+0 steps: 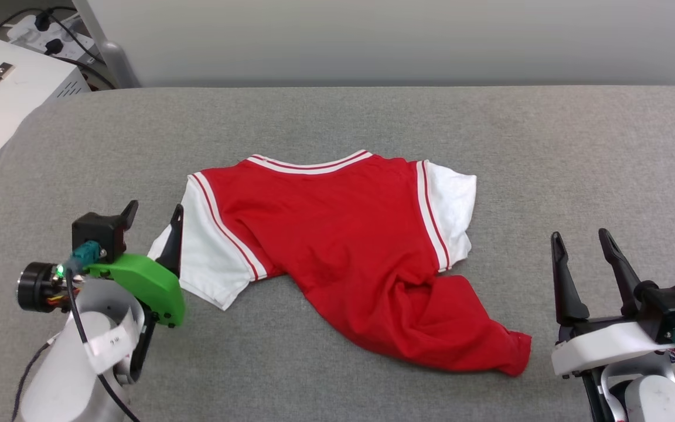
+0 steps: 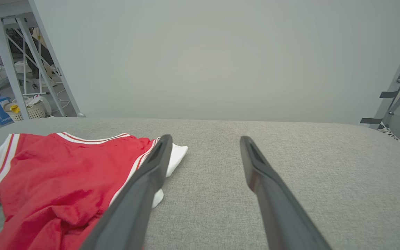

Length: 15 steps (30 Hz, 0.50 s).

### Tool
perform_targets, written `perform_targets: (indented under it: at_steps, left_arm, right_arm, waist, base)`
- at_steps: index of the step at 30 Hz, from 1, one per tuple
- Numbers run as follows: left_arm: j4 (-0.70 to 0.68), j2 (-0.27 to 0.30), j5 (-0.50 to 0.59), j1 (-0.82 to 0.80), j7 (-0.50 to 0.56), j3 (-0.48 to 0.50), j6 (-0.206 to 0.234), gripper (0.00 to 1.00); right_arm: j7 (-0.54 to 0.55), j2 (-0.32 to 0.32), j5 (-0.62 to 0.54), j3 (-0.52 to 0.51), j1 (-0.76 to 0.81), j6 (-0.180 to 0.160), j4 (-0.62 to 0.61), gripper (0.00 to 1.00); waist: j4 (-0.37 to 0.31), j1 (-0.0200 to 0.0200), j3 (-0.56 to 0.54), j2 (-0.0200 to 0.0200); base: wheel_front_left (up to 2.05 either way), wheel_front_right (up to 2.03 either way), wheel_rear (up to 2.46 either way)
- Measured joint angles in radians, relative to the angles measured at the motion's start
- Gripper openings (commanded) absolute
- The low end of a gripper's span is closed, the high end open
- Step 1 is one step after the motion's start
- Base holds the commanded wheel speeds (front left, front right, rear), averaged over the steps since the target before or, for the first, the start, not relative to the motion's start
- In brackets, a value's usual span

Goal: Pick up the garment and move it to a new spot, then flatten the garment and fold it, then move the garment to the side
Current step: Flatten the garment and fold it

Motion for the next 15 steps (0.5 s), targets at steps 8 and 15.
perform_targets:
  at_steps: [8,15]
  left_arm:
    - [-0.114,-0.068,0.054,0.122,-0.204,0.007,0.049,1.00]
    - [-0.308,-0.152,0.122,0.224,-0.206,0.065,0.046,1.00]
  right_arm:
    - [0.000,0.000,-0.008,-0.030,0.035,0.000,-0.018,1.00]
    - [0.000,-0.001,-0.034,-0.062,0.040,0.000,-0.029,1.00]
  waist:
    - [0.042,0.0000,-0.032,0.0000]
    - [0.090,0.0000,-0.039,0.0000]
  base:
    - [0.00,0.00,0.00]
    - [0.00,0.00,0.00]
